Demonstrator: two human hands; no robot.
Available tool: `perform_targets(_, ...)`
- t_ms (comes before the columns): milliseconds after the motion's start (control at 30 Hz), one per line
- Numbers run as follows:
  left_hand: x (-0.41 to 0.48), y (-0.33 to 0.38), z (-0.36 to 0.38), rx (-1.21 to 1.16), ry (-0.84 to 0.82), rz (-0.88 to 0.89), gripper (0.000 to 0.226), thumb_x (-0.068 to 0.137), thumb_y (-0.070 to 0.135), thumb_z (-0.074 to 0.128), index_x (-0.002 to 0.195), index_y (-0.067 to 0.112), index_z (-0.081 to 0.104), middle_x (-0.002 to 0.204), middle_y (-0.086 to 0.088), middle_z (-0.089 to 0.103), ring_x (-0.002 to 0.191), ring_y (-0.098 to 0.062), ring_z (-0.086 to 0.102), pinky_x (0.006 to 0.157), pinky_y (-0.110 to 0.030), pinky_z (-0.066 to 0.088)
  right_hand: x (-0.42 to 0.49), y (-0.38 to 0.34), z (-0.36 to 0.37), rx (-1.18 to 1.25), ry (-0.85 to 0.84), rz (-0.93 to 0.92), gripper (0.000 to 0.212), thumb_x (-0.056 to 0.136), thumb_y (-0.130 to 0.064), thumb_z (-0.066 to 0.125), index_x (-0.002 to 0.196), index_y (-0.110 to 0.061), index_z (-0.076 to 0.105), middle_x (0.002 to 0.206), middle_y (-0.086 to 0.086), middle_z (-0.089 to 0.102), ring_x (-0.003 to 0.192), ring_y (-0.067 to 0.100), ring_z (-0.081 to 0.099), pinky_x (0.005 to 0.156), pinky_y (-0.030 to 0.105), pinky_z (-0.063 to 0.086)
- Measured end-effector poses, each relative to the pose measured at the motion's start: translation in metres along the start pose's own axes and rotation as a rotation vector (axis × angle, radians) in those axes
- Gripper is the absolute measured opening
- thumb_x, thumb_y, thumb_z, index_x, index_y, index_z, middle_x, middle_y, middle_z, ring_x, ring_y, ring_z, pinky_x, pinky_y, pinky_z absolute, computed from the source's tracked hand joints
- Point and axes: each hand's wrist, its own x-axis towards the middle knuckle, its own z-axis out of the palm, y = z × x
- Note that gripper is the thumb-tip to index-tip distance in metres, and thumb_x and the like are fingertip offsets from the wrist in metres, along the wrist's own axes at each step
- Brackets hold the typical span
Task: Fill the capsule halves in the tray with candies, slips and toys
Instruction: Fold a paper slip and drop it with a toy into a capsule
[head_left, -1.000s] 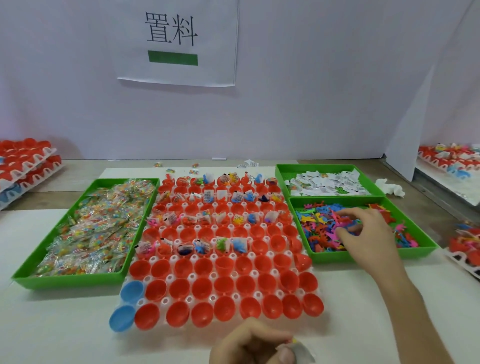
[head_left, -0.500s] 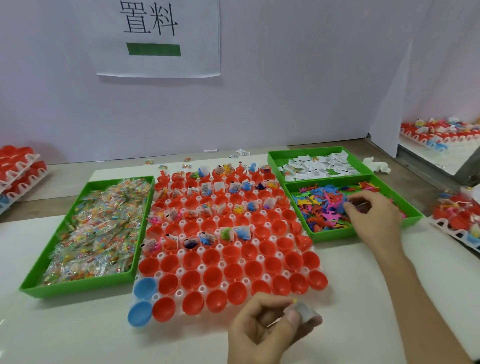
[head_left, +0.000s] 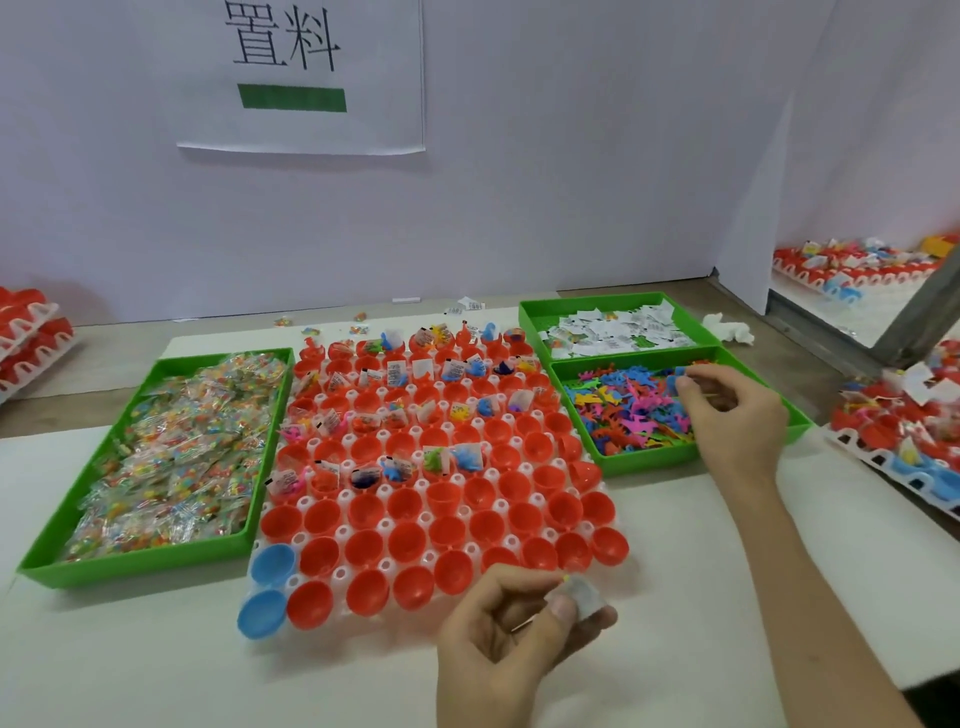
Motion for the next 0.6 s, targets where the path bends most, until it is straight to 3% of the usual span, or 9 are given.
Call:
perform_targets(233, -0.006, 0.001, 0.005, 0.02, 0.017, 0.039, 0.007, 0.063, 0.0, 0.07, 0.067, 0.003, 0.075, 0.073, -0.033, 0.069, 0.072, -0.045, 0.074, 0.063, -0.035, 0.062, -0.003, -0.007, 0.004, 0.14, -0.009, -0.016, 0.011, 0.089, -0.011, 0.071, 0.096, -0.019, 0.074, 0.092, 0.001, 0.072, 0.071, -0.003, 0.061, 0.064, 0.006, 0.045)
perform_targets(367, -0.007, 0.003, 0.004, 0.001, 0.03, 0.05, 0.009, 0.062, -0.001, 0.07, 0.065, 0.005, 0.075, 0.07, -0.028, 0.07, 0.07, -0.043, 0.074, 0.061, -0.035, 0.061, -0.006, -0.02, 0.007, 0.216, -0.06, -0.039, 0.014, 0.086, -0.004, 0.069, 0.088, -0.018, 0.07, 0.091, 0.005, 0.07, 0.082, 0.014, 0.064, 0.074, 0.024, 0.051)
perform_targets(467, -0.008, 0.004, 0.003, -0.032, 0.071, 0.054, 0.008, 0.06, -0.002, 0.07, 0.065, 0.003, 0.075, 0.069, -0.028, 0.068, 0.069, -0.043, 0.074, 0.06, -0.036, 0.061, -0.011, -0.029, 0.009, 0.298, -0.096, -0.039, 0.028, 0.086, -0.002, 0.065, 0.081, -0.03, 0.064, 0.079, -0.009, 0.067, 0.074, 0.0, 0.062, 0.069, 0.014, 0.05)
perform_targets(600, -0.008, 0.005, 0.002, -0.017, 0.126, 0.074, 0.008, 0.06, -0.002, 0.071, 0.067, 0.0, 0.074, 0.069, -0.029, 0.067, 0.069, -0.042, 0.074, 0.061, -0.036, 0.062, -0.017, -0.038, 0.012, 0.412, -0.201, 0.032, 0.029, 0.089, 0.0, 0.064, 0.082, -0.028, 0.064, 0.079, 0.0, 0.069, 0.073, 0.014, 0.066, 0.067, 0.019, 0.053)
